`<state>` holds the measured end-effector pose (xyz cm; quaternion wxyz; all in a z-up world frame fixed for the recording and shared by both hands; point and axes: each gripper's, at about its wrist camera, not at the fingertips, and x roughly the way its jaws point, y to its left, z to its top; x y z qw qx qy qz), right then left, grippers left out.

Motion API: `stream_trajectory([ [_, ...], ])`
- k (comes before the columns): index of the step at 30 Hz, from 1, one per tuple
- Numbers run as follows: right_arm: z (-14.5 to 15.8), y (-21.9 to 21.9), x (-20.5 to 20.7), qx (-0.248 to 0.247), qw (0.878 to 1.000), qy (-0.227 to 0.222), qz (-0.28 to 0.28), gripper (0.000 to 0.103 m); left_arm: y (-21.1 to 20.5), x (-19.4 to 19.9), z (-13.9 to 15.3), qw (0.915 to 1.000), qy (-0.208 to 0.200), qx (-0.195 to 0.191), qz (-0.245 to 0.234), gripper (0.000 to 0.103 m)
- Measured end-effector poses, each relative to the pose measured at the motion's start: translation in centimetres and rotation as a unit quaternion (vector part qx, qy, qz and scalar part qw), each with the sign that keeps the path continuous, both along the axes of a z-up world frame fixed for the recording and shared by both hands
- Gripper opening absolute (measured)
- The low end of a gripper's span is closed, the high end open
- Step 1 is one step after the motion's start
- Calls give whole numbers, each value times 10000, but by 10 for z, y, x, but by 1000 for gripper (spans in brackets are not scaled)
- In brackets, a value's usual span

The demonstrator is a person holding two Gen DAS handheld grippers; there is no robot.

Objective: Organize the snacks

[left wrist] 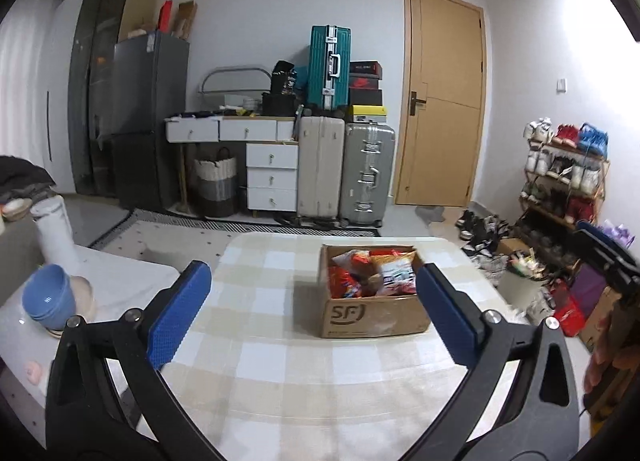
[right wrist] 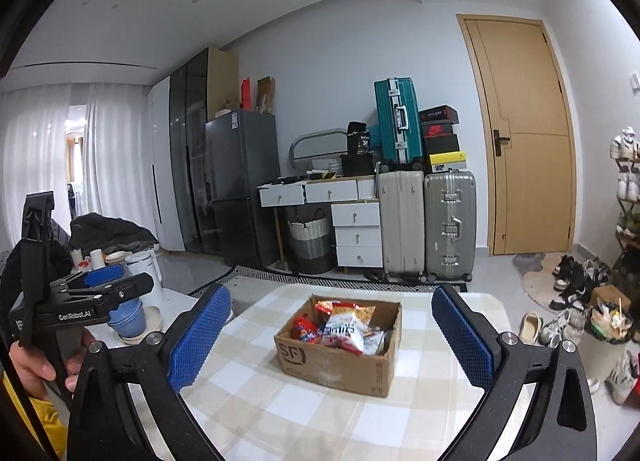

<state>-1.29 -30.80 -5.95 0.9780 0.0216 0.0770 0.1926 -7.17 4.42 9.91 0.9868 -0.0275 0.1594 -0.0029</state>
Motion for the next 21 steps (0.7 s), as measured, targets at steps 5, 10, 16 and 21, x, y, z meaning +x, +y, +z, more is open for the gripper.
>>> stream_trajectory([
  [5, -10, -7, 3, 79, 9999, 140, -32, 102, 2, 1, -13, 10000, -38, 71, 36, 102],
  [10, -19, -7, 8, -5, 9999, 126, -60, 102, 6, 20, -31, 9998, 4, 31, 196, 102],
  [16, -52, -12, 26, -81, 9994, -45, -320, 102, 12, 52, -72, 9993, -55, 59, 367, 102],
  [21, -90, -13, 52, -222, 9979, -63, -608, 102, 15, 86, -112, 9985, -129, 83, 523, 102],
])
